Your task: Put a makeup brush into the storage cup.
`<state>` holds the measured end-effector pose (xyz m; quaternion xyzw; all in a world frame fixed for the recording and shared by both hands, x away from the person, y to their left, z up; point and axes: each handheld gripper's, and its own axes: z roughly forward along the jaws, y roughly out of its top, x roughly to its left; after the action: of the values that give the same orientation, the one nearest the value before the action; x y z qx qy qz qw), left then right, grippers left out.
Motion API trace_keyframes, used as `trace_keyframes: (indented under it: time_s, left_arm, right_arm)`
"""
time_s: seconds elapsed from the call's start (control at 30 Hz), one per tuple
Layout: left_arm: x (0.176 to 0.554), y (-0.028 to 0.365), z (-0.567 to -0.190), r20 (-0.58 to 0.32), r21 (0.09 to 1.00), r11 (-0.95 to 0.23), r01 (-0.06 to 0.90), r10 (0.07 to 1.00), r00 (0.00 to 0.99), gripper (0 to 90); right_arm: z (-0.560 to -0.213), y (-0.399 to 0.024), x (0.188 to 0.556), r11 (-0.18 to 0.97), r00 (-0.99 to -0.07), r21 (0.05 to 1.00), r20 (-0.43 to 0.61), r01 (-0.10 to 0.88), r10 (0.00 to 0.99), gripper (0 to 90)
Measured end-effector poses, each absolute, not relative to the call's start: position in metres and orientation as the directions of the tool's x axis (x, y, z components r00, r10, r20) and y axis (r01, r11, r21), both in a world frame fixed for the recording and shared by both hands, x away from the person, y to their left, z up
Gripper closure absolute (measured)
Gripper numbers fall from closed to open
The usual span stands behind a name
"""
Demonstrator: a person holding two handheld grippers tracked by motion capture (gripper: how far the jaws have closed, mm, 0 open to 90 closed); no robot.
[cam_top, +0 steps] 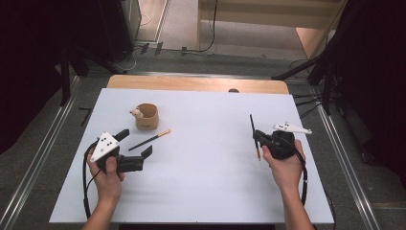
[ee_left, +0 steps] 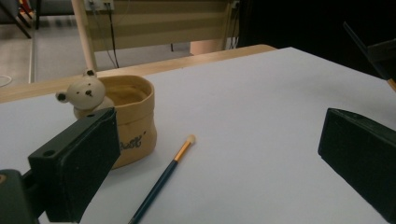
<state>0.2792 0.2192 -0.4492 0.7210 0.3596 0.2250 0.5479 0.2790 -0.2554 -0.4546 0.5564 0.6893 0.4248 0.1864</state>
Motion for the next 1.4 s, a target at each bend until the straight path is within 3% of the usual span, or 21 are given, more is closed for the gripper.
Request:
trace_keyframes:
  time_s: [0.37, 0.67, 1.0, 1.1, 1.3, 1.4]
  left_arm:
    - [0.294, 0.203, -0.437, -0.095, 0.958, -0.116, 0.262, 0.735, 0.671, 0.0]
    - [0.294, 0.179, -0.439, -0.074, 0.943, -0.213, 0.255, 0.614, 0.786, 0.0]
    - [0.290, 0.160, -0.437, -0.086, 0.934, -0.254, 0.251, 0.521, 0.849, 0.0]
    - [0.289, 0.155, -0.438, -0.087, 0.928, -0.271, 0.257, 0.514, 0.854, 6.2]
    - [0.288, 0.150, -0.439, -0.090, 0.918, -0.298, 0.261, 0.485, 0.870, 7.6]
    - [0.287, 0.148, -0.440, -0.092, 0.918, -0.299, 0.262, 0.480, 0.872, 12.8]
  right_arm:
    - [-0.452, -0.245, 0.273, 0.089, -0.390, 0.839, 0.153, 0.537, 0.908, 85.6]
    - [-0.451, -0.231, 0.270, 0.147, -0.452, 0.859, 0.106, 0.490, 0.886, 85.5]
    - [-0.450, -0.212, 0.265, 0.204, -0.525, 0.873, 0.068, 0.443, 0.848, 85.5]
    - [-0.449, -0.204, 0.263, 0.244, -0.559, 0.874, 0.037, 0.420, 0.828, 85.5]
    - [-0.449, -0.191, 0.260, 0.281, -0.608, 0.873, 0.022, 0.399, 0.794, 85.6]
    - [-0.449, -0.187, 0.259, 0.302, -0.630, 0.873, 0.008, 0.383, 0.777, 85.5]
